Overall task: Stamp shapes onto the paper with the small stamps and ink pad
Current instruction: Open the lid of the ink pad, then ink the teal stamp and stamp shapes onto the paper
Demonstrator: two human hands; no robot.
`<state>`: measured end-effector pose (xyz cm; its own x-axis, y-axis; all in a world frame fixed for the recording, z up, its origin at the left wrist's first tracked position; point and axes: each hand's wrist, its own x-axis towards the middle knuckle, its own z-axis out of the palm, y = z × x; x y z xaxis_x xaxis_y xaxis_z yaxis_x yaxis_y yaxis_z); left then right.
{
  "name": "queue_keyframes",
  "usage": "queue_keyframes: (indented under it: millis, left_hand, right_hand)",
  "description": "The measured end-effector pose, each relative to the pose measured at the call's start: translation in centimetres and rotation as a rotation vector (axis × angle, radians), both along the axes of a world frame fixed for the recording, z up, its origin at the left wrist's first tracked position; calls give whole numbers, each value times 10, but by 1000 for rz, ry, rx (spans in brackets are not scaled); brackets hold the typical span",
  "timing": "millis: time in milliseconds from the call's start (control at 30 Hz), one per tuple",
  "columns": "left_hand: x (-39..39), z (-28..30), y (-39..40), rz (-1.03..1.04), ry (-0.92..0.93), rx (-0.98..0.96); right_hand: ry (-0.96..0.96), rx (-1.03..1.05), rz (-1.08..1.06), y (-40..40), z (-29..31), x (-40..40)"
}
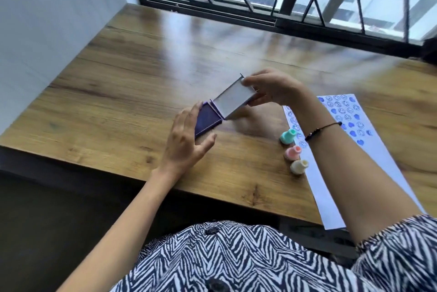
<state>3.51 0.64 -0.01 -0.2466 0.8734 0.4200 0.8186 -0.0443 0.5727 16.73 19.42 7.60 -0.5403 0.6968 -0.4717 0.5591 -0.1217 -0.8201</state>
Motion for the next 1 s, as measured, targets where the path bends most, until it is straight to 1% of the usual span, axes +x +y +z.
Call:
queue_keyframes:
  millis: [133, 233, 267, 300, 367, 400, 433, 500, 567, 633, 667, 700, 733, 767, 800, 867, 933, 1000]
  left_hand:
    - [11, 0, 5, -32, -17, 25]
    - [9, -2, 5, -46, 0, 29]
    - [8, -3, 5, -47, 12, 28]
    - [6, -4, 4, -52, 27, 27]
    - [5, -5, 4, -75, 65, 21]
    - [5, -7, 4, -93, 85, 20]
    - [5, -7, 4, -110, 105, 19]
    - [5, -8, 5, -132, 122, 19]
    - [5, -9, 5, -130, 120, 26]
    - [4, -8, 5, -126, 115, 49]
    - [5, -8, 5, -126, 111, 66]
    - [5, -7, 5, -125, 99, 87]
    - [5, -6, 4, -121, 65, 106]
    - [6, -5, 4, -113, -1, 117]
    - [7, -3, 3, -104, -101, 116]
    - [9, 0, 4, -87, -343, 82]
    - [11, 3, 4, -84, -552, 37]
    - [12, 4, 4, -81, -661, 29]
  right_hand:
    - [-94, 101, -35, 5, -10, 6]
    - [-191, 300, -38, 9, -9, 14]
    - [-268, 396, -3, 9, -7, 19]
    - [-385, 504, 64, 8, -5, 26]
    - [-687, 679, 239, -2, 2, 43]
    - [-803, 702, 308, -9, 4, 51]
    - [-876, 681, 356, -17, 4, 56]
    - [-941, 586, 398, -29, 0, 63]
    - [-951, 552, 412, -34, -8, 64]
    - [-919, 604, 387, -37, -13, 61]
    - [-870, 635, 359, -38, -14, 58]
    - [-786, 656, 326, -40, -13, 54]
    - [-658, 652, 286, -41, -12, 49]
    - [-491, 601, 238, -45, -10, 43]
    - [-317, 508, 185, -50, -8, 37]
    - [-40, 324, 101, -61, -6, 24]
    - [133, 208, 55, -70, -8, 11]
    - [225, 137, 22, -77, -10, 2]
